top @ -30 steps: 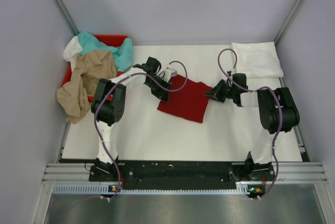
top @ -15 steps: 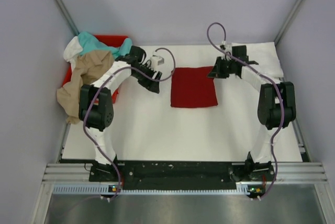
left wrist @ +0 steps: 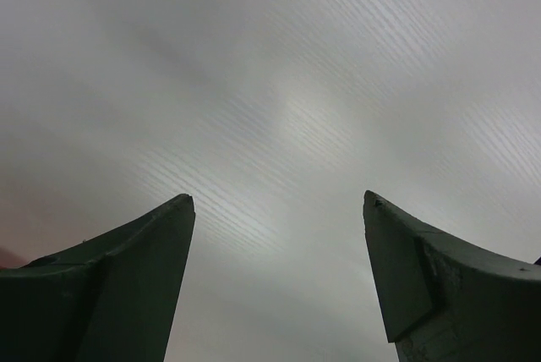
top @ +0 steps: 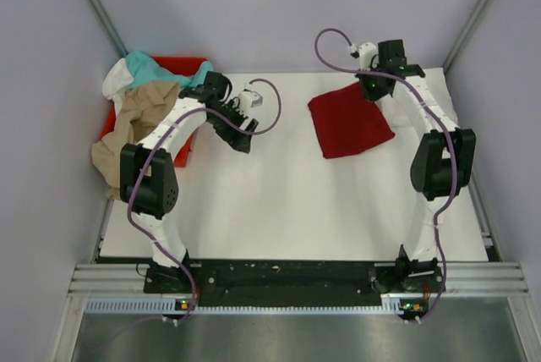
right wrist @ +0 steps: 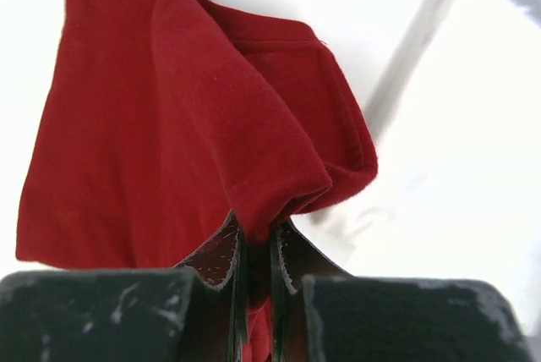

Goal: Fold and stack the t-shirts
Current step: Put the neatly folded tshirt into the corner of the board with the right arm

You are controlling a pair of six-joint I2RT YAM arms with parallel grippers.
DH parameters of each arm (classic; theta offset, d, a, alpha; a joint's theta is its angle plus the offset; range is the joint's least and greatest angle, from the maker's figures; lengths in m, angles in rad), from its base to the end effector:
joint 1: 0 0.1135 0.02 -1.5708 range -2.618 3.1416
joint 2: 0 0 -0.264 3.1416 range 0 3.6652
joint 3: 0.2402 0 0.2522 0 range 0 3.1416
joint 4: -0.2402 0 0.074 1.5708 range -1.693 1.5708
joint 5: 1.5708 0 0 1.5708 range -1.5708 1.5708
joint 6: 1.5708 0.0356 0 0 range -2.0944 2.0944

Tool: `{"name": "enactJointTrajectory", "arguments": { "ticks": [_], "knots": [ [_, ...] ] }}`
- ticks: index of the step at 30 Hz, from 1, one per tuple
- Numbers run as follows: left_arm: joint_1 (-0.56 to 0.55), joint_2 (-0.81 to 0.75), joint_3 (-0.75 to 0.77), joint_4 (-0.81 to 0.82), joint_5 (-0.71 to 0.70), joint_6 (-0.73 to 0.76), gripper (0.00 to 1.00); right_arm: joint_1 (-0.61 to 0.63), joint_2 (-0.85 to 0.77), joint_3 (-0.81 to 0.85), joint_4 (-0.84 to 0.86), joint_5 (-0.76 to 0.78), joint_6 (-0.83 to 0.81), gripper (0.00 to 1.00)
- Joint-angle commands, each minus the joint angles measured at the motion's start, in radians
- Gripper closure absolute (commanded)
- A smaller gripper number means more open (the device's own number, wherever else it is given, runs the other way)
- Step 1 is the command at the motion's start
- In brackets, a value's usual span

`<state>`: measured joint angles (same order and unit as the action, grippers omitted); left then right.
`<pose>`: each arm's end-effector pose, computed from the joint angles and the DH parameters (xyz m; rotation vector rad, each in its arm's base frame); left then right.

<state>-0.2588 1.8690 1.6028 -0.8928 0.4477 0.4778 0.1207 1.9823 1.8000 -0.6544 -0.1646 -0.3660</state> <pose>0.3751 -0.1153 0.2621 1.0664 2.4151 -0.5366 0.4465 0.0600 0.2890 -0.6503 2.3043 0.0833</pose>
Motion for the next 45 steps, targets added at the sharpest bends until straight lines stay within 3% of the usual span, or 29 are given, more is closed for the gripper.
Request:
{"name": "enactJointTrajectory", "arguments": {
  "ticks": [1,9,16,45],
  "knots": [
    [-0.002,-0.062,0.000,-0.029,-0.047,0.047,0.15,-0.009,0.056,0.178,-0.036,0.218,-0.172,1.00],
    [-0.002,-0.067,-0.007,-0.028,-0.078,0.051,0.14,-0.021,0.135,0.378,-0.050,0.384,-0.290,1.00],
    [-0.002,-0.041,0.008,-0.031,-0.087,0.051,0.07,-0.026,0.136,0.453,-0.051,0.441,-0.335,1.00],
    [-0.002,-0.001,0.048,-0.074,-0.161,0.062,0.07,-0.176,0.231,0.578,0.056,0.407,-0.445,1.00]
  ]
}}
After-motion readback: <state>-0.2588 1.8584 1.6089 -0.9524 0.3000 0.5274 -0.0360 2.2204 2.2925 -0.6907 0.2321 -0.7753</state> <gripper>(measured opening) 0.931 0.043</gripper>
